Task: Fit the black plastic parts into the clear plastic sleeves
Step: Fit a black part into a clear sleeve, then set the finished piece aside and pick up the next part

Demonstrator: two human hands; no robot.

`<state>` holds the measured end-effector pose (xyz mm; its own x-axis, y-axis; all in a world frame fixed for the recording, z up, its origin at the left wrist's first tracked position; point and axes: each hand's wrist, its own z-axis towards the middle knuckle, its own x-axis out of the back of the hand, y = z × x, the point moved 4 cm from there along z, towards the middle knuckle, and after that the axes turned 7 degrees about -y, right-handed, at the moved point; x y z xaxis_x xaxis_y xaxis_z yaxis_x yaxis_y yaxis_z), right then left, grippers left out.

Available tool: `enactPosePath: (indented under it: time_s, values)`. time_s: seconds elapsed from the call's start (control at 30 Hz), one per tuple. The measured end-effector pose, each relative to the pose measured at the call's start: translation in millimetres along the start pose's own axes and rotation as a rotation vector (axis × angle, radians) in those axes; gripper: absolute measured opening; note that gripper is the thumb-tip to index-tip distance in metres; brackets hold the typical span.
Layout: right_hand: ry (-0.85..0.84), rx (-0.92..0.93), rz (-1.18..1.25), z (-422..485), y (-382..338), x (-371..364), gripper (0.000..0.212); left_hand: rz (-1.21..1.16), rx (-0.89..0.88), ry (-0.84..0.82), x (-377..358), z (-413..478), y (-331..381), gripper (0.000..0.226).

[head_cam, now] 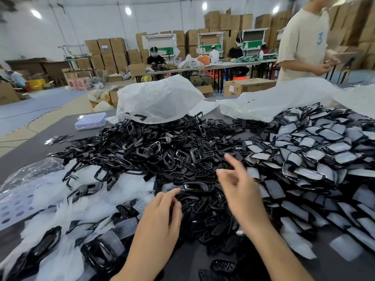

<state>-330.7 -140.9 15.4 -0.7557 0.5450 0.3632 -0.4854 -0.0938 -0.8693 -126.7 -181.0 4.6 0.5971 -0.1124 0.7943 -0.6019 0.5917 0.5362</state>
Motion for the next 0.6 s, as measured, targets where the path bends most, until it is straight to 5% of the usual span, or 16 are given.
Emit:
enactPosePath:
  time_s: [0.1,0.2,0.4,0.6]
  values:
    - [-0.268,0.082,-0.444,-8.3,3.6,-34.3,0.054,0.157,-0.004,0.057,0.4,2.0,-1.9,0.034]
    - [-0.334,0.092,-0.662,-7.3,6.3,-44.8,0.043,0.286,0.012,0.093,1.6,8.5,-4.3,0.031]
    - [-0.241,0.102,-0.671,-5.6,4.3,-41.2,0.031,0.466,0.01,-0.066,-3.3,26.8,-8.2,0.039]
    - [-0.006,0.036,-0.295,-4.3,3.7,-26.7,0.013,0.401,-0.081,-0.074,-2.9,25.3,-11.2,0.027]
